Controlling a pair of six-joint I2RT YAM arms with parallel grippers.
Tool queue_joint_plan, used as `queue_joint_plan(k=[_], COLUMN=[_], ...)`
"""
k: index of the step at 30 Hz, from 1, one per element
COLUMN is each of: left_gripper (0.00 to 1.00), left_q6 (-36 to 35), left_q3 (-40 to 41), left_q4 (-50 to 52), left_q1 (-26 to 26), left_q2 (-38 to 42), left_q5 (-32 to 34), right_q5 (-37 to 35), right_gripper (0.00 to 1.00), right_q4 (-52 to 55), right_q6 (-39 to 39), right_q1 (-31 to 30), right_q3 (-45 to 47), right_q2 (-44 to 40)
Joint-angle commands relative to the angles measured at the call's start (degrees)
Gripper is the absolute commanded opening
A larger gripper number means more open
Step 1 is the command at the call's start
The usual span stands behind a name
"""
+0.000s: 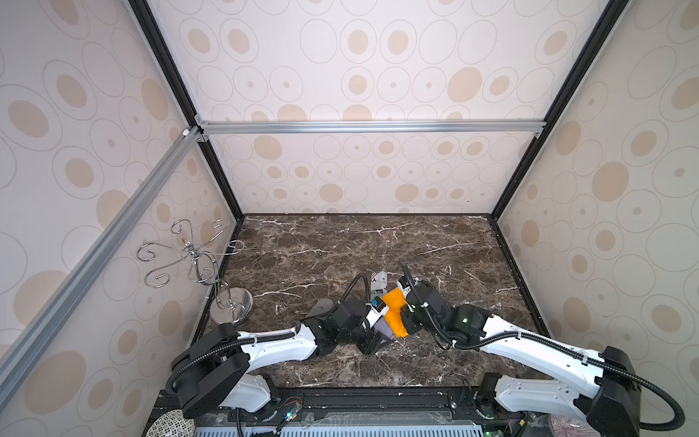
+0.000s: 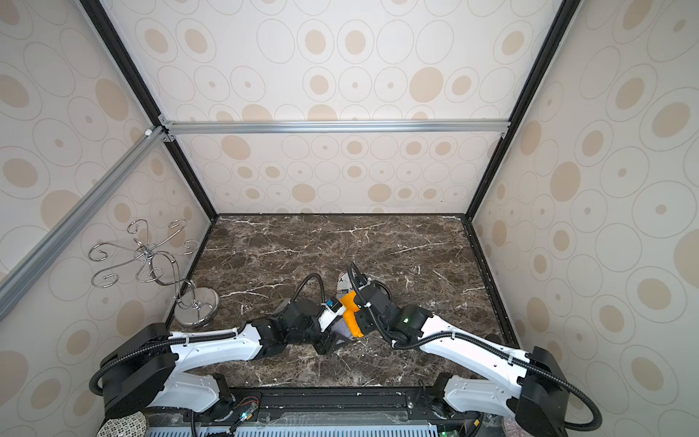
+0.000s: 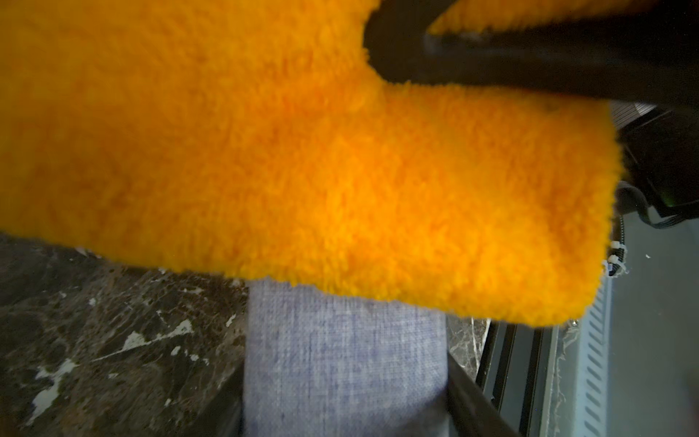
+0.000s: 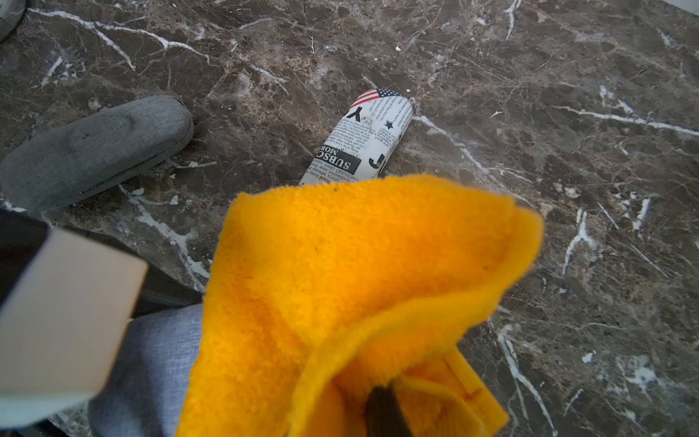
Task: Wipe the eyeglass case
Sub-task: Wipe the dirt from the eyeglass case.
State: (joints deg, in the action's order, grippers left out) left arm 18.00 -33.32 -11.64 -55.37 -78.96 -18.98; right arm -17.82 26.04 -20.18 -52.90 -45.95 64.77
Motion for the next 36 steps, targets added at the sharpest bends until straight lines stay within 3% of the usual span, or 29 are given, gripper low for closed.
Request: queue_joint_plan(k=[1, 7, 10, 18, 22, 28, 31, 36], left_gripper=[0.53, 0.53, 0.53, 0.51, 0.51, 0.51, 0.51, 0.51], left_q6=[-0.27, 0.18, -0.24, -0.59, -0.95, -1.12, -1.05, -1.07], left_q3=[-0.32, 2.26, 2.31, 1.29, 1.14, 1.7, 1.77, 1.71], left_q4=[-7.11, -8.24, -8.05, -9.2, -8.86, -8.84, -8.96, -9.5], left_q1=[0.27, 0.27, 0.27, 0.27, 0.27, 0.23, 0.27, 0.27], left_q2=[2.6, 4.36, 4.34, 2.6, 2.24, 2.58, 2.72, 2.23], left_q5=[-1.11, 0.93, 1.67, 1.56, 1.25, 1.09, 1.12, 1.14], right_q5=[-2.06, -1.59, 3.7, 5.02, -0.21, -1.7, -1.93, 5.15], right_gripper=[0.0, 0.0, 0.0, 0.0, 0.0, 0.0, 0.0, 0.0], right_q4=[2.29, 3.82, 3.29, 1.44, 2.09, 5.0, 5.81, 4.62], right_q6=[-2.99, -2.17, -0.82, -1.39, -3.69, -4.78, -3.56, -1.51], right_q1=[1.67, 6.15, 6.03, 0.26, 0.72, 7.77, 8.34, 7.3], right_q3=[-0.04, 0.24, -0.3, -2.02, -1.85, -0.89, -0.99, -1.17], right_q2=[0.0, -1.54, -1.26, 3.33, 3.36, 0.5, -0.34, 0.07])
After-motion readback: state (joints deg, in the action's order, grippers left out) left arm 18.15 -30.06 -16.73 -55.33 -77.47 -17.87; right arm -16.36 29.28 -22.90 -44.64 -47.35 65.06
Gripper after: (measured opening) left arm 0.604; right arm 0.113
